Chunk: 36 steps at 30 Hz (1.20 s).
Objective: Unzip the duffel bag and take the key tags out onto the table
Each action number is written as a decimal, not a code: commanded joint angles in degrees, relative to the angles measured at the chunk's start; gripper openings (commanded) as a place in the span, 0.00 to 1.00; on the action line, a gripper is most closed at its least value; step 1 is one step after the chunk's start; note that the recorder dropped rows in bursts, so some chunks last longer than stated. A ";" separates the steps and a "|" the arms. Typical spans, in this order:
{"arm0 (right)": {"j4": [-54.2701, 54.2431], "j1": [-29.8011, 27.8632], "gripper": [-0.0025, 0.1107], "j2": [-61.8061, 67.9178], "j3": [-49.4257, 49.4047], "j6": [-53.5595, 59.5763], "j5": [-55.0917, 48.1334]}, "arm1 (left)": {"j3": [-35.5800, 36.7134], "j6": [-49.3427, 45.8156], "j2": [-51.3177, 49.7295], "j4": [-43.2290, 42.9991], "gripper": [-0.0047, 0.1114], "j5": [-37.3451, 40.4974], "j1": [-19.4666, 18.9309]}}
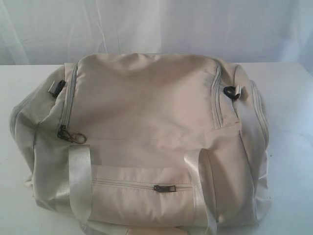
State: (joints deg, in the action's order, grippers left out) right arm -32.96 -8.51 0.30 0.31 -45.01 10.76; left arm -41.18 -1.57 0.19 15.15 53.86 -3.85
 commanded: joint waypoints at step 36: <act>-23.12 0.15 0.02 12.43 37.44 89.13 -53.25 | -8.52 -41.97 -39.25 34.97 0.04 -8.97 0.02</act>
State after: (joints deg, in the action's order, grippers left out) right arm -51.58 -8.51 8.09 34.76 37.34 -35.38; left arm -46.80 -40.97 -34.97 47.23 40.70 -3.85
